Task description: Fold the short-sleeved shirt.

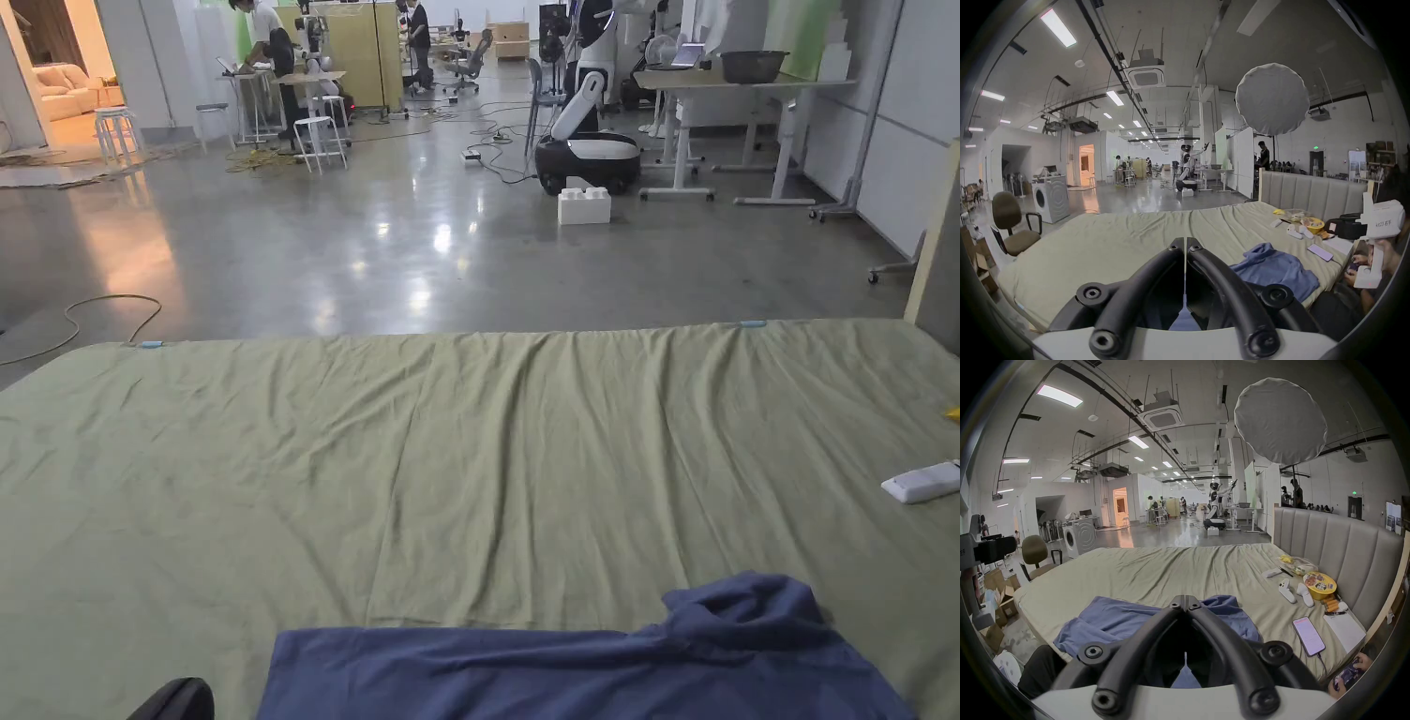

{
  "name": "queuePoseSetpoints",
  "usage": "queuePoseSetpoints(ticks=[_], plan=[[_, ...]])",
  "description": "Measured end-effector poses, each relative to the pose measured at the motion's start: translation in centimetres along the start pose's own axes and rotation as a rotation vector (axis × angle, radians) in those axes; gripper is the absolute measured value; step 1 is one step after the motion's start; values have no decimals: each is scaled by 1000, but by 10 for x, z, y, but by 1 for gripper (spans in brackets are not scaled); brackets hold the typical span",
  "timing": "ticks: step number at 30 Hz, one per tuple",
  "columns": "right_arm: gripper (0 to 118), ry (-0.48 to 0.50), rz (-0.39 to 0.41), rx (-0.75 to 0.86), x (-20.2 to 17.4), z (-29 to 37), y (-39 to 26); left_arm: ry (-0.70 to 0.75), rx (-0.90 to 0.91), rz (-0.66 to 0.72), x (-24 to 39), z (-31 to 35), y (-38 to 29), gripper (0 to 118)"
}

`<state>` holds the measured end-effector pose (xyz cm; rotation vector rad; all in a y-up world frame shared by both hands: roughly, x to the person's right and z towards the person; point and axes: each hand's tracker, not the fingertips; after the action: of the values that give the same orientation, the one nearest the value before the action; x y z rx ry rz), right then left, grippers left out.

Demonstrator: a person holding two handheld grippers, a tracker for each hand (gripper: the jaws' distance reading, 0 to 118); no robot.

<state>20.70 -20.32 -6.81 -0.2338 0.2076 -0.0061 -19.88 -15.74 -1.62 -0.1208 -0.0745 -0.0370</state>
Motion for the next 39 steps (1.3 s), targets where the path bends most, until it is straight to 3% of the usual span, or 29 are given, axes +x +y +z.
queuePoseSetpoints(ticks=[6,9,13,15,19,20,22,23,24,29,32,33,36,39], plan=[[0,-6,-6,19,3,0,6,5,-27,-5,-2,-11,0,1],[0,3,-17,19,6,-3,2,-14,-87,64,-13,-30,-3,1],[0,15,-50,-36,9,-13,-11,-69,-272,286,-48,-86,-29,1],[0,14,-66,-67,13,-18,-18,-70,-346,328,-61,-121,-46,5],[0,31,-159,-136,23,-32,-32,-68,-489,349,-91,-215,-89,35],[0,28,-167,-141,24,-34,-34,-40,-538,367,-98,-238,-100,35],[0,3,-165,-167,28,-39,-37,-24,-601,385,-111,-285,-124,72],[0,-4,-162,-183,30,-41,-39,12,-614,364,-114,-304,-134,82],[0,-12,-157,-202,31,-43,-40,43,-629,355,-117,-323,-145,83],[0,-41,-157,-293,45,-54,-54,138,-765,312,-125,-384,-191,82],[0,-56,-134,-333,49,-56,-59,125,-872,342,-120,-399,-205,57],[0,-65,-119,-346,50,-57,-61,192,-839,243,-114,-396,-201,52],[0,-65,-123,-362,55,-64,-65,133,-865,16,-92,-401,-198,20],[0,-44,-206,-385,68,-93,-63,116,-925,-72,-72,-409,-201,13]])
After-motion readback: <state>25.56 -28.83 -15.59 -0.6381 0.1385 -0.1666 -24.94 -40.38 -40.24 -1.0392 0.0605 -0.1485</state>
